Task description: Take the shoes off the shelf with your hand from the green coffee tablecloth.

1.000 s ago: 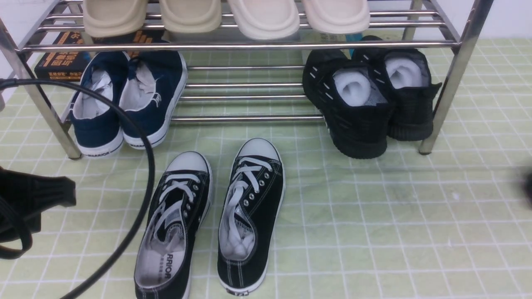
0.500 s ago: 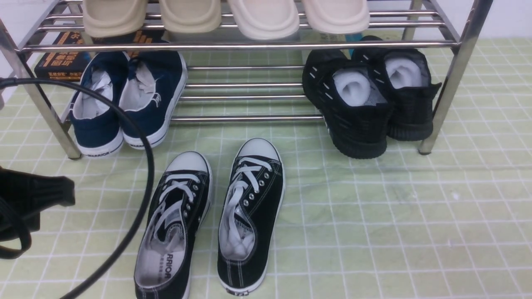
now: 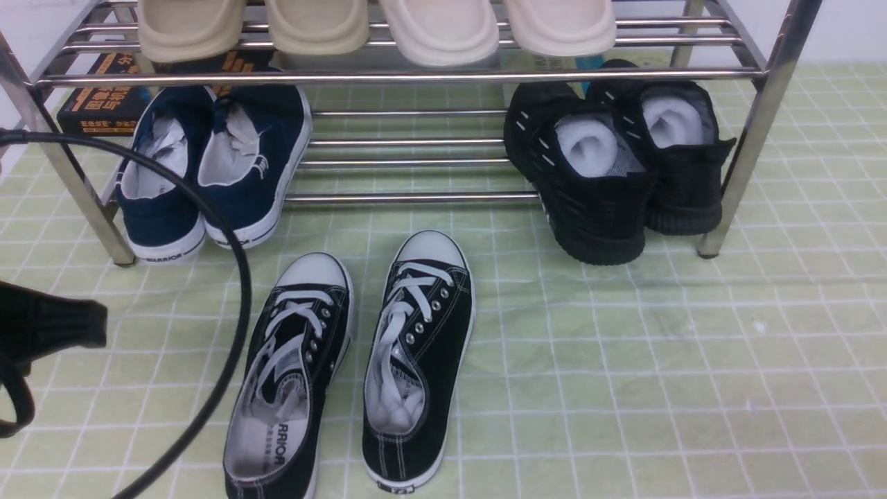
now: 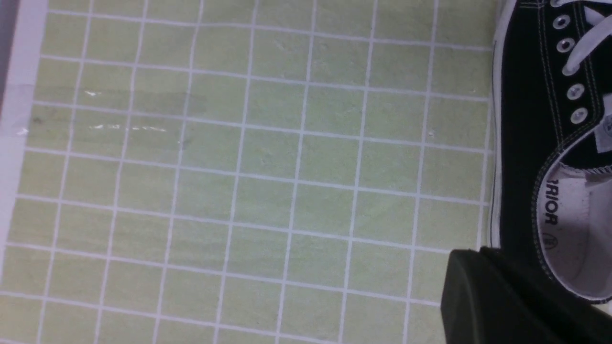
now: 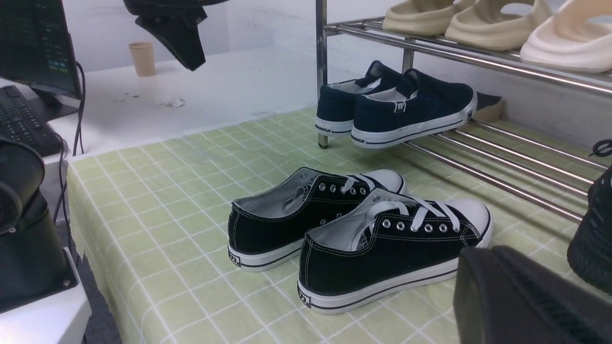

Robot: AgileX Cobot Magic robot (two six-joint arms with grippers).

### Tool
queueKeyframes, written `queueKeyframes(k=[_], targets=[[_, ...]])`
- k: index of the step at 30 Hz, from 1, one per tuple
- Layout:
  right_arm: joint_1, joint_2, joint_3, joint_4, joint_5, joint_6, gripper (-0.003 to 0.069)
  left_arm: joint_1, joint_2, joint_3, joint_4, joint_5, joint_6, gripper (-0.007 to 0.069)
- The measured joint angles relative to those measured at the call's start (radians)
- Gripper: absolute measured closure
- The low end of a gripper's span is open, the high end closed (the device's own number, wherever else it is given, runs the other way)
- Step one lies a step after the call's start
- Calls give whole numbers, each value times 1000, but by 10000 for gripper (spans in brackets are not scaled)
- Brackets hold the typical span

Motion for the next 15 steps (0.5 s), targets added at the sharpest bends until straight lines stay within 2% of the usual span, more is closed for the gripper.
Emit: queueKeyframes(k=[15], targets=[[2, -58, 45, 12, -8, 0, 639, 0, 0, 0, 10, 33, 2, 624]])
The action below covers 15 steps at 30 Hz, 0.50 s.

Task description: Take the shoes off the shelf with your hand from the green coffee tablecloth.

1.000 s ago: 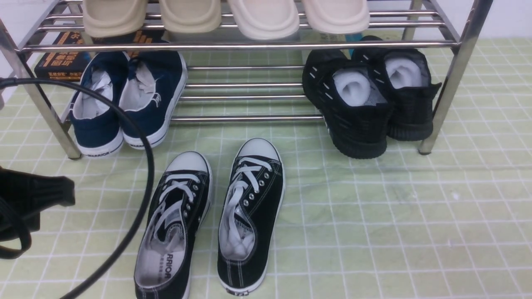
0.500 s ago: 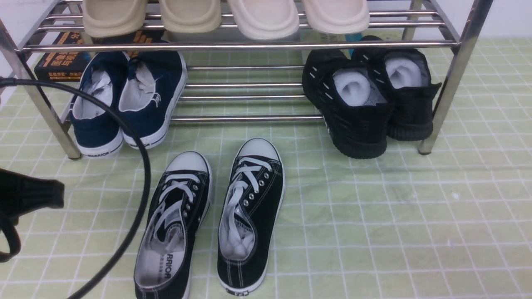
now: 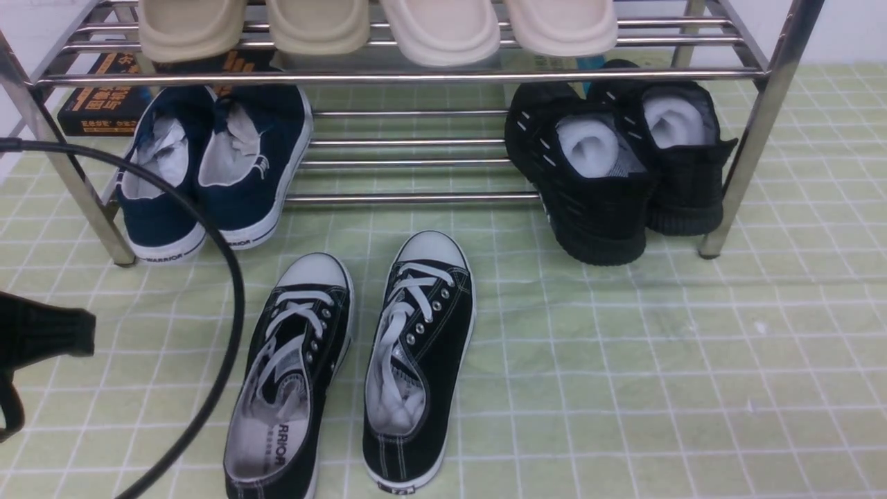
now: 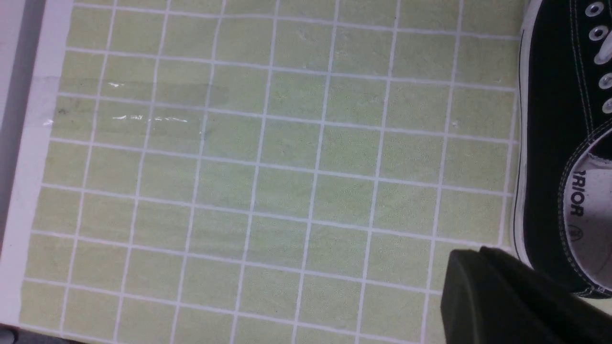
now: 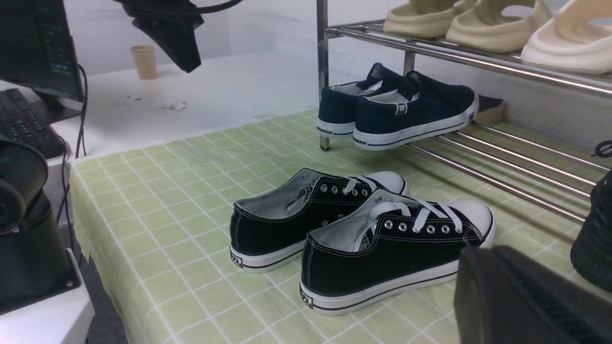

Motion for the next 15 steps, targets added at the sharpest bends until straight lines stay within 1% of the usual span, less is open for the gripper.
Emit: queueKeyframes(k=[2, 5, 7, 9, 10, 11, 14, 15], targets=[[-25, -42, 57, 33, -8, 0, 638, 0, 0, 0, -3, 0, -22, 624], [-125, -63, 139, 97, -9, 0, 635, 0, 0, 0, -6, 0, -52, 623], [-214, -63, 182, 126, -3, 0, 634, 0, 0, 0, -6, 0, -60, 622], [-331, -63, 227, 146, 15, 0, 632, 0, 0, 0, -6, 0, -66, 620], [-341, -63, 234, 146, 17, 0, 631, 0, 0, 0, -6, 0, -66, 619], [-435, -63, 262, 146, 25, 0, 630, 0, 0, 0, -9, 0, -67, 616], [-582, -63, 304, 146, 47, 0, 622, 0, 0, 0, -18, 0, -69, 613], [-618, -63, 305, 146, 42, 0, 621, 0, 0, 0, -19, 0, -69, 613]])
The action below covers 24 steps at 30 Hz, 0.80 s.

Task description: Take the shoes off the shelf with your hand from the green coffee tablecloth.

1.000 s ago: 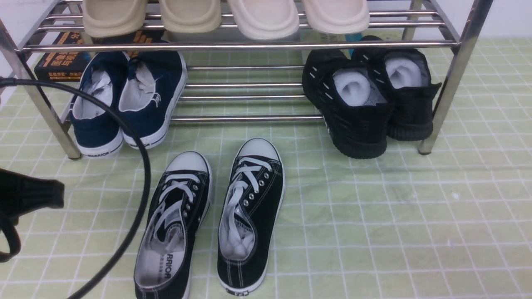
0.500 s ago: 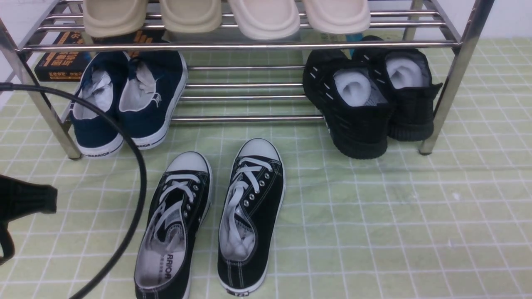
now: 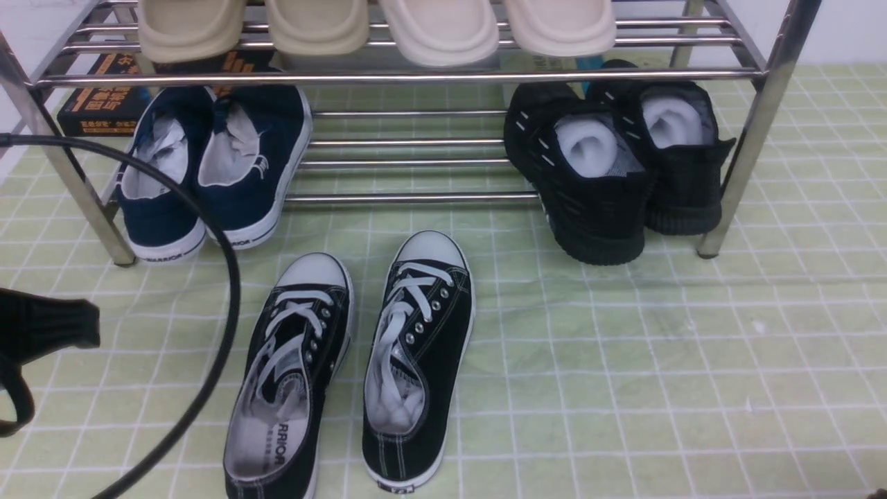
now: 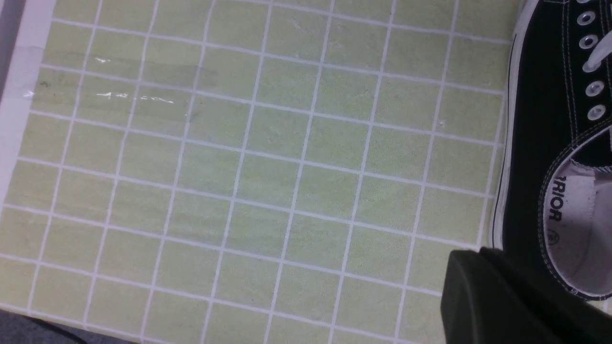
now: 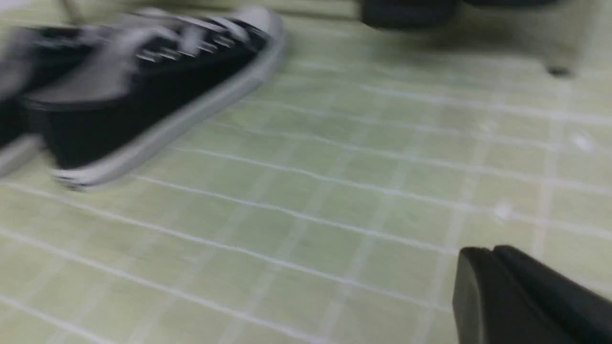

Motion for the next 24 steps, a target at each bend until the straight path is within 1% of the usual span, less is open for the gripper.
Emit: queueKeyframes(k=[1, 2, 4, 5, 6, 7, 8, 9, 11, 13, 16, 19, 24], targets=[[-9, -1, 0, 0, 1, 0, 621, 0, 0, 0, 0, 0, 0, 613], [-42, 0, 0, 0, 7, 0, 620, 0, 0, 0, -1, 0, 0, 613], [-151, 0, -1, 24, 16, 1, 616, 0, 0, 0, -3, 0, 0, 610], [-151, 0, -1, 26, 16, 1, 616, 0, 0, 0, -3, 0, 0, 610], [-210, 0, -1, 31, 16, 1, 613, 0, 0, 0, -3, 0, 0, 608], [-224, 0, -1, 31, 16, 1, 613, 0, 0, 0, -3, 0, 0, 608], [-276, 0, -1, 31, 16, 1, 610, 0, 0, 0, -3, 0, 0, 607], [-281, 0, -1, 31, 16, 1, 610, 0, 0, 0, -3, 0, 0, 606], [-338, 0, -1, 31, 17, 1, 608, 0, 0, 0, -3, 0, 0, 606], [-359, 0, -1, 31, 17, 1, 606, 0, 0, 0, -3, 0, 1, 605], [-365, 0, -1, 31, 17, 1, 603, 0, 0, 0, -3, 0, 11, 603], [-365, 0, -1, 31, 17, 1, 599, 0, -16, -2, -3, 0, 64, 601], [-365, 0, -1, 31, 17, 1, 591, 0, -104, -8, -6, 0, 195, 597]])
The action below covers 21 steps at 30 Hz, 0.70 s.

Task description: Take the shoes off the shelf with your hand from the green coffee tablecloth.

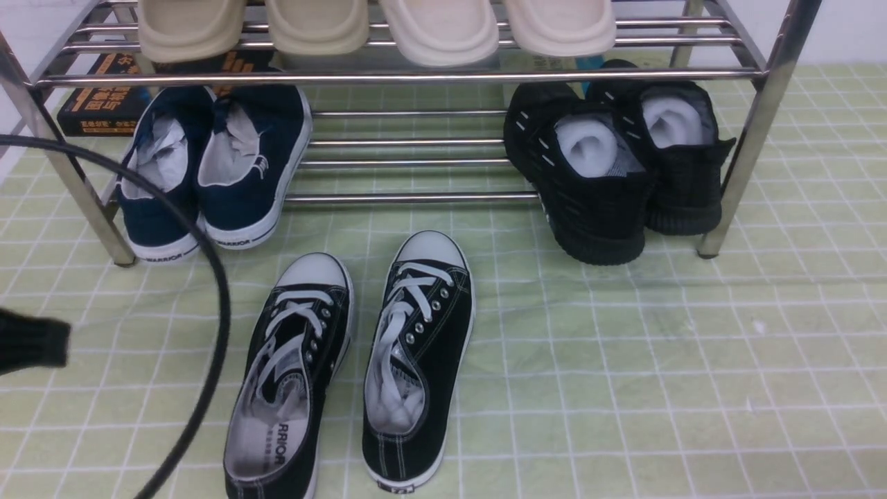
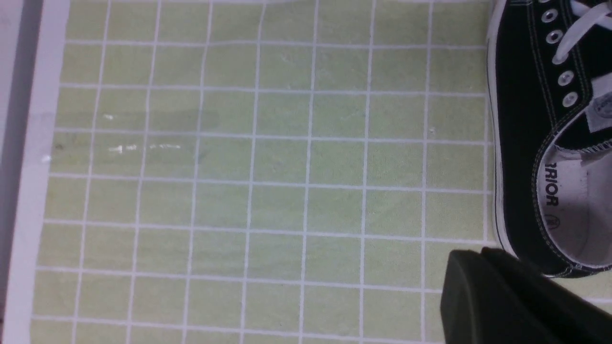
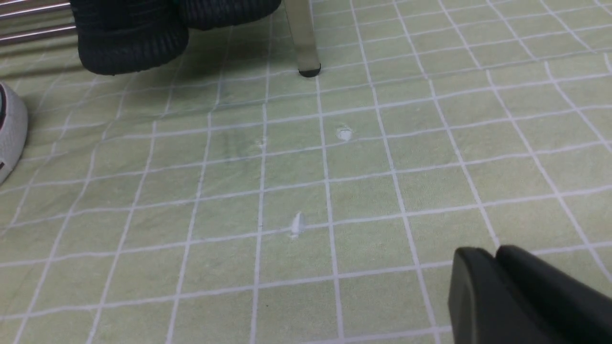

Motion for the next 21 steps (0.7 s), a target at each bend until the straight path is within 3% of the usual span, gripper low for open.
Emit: queueKeyframes(k=[6, 10, 15, 21], targets=[[0, 0, 0, 0, 0, 0, 583, 0, -166, 33, -58, 0, 78, 595], [0, 0, 0, 0, 0, 0, 578, 0, -385, 180, -123, -49, 89, 595], [0, 0, 0, 0, 1, 0, 577, 0, -601, 366, -165, -305, 19, 595], [0, 0, 0, 0, 1, 0, 566, 0, -767, 620, -168, -807, -185, 592]])
